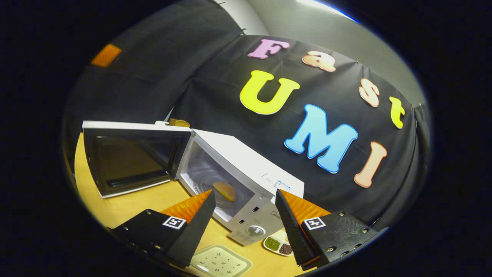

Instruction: Open the microwave oven with the left hand, put the food in, and close the microwave oven.

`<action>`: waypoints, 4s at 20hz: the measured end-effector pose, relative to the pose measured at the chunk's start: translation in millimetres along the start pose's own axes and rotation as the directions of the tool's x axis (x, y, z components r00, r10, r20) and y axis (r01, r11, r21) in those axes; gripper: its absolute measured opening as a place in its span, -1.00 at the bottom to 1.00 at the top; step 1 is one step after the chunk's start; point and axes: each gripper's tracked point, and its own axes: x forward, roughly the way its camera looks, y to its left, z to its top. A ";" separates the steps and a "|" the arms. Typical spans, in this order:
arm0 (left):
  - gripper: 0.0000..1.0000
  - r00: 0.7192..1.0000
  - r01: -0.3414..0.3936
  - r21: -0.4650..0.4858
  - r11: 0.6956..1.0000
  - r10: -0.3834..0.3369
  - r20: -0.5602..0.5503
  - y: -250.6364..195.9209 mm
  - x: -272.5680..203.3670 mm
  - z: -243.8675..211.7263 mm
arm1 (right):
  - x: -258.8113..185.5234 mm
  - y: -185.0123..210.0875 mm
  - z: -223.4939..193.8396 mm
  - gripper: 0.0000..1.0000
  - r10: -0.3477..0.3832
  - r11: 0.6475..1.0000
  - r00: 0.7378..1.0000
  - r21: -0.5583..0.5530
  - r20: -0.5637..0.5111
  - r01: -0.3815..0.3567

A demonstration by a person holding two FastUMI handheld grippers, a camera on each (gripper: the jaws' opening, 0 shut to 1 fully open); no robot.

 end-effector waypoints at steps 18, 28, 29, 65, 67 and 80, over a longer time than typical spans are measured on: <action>0.92 0.988 0.151 0.018 0.988 -0.151 0.001 -11.0 42.0 -2.2 | -124.2 -101.5 64.9 0.91 -0.347 0.865 0.937 0.398 0.036 0.305; 0.86 0.997 0.076 -0.012 0.997 -0.076 0.001 56.1 34.2 -11.5 | -123.6 -88.6 55.0 0.91 -0.352 0.865 0.935 0.393 0.033 0.312; 0.72 0.999 0.033 0.001 0.999 -0.033 -0.011 71.2 32.0 -19.3 | -121.7 -85.4 53.8 0.91 -0.346 0.869 0.938 0.389 0.032 0.307; -0.86 0.888 0.277 -0.034 0.960 -0.269 -0.372 -17.2 28.0 -151.5 | -129.4 -133.4 40.0 0.91 -0.400 0.824 0.915 0.457 0.051 0.335; -0.86 0.884 0.289 -0.039 0.957 -0.282 -0.373 -26.4 34.3 -150.7 | -129.7 -138.7 33.1 0.94 -0.408 0.818 0.912 0.461 0.042 0.345; -0.86 0.836 0.417 -0.031 0.909 -0.396 -0.380 -103.3 80.3 -145.4 | -134.8 -175.7 9.2 0.91 -0.462 0.785 0.887 0.468 0.005 0.407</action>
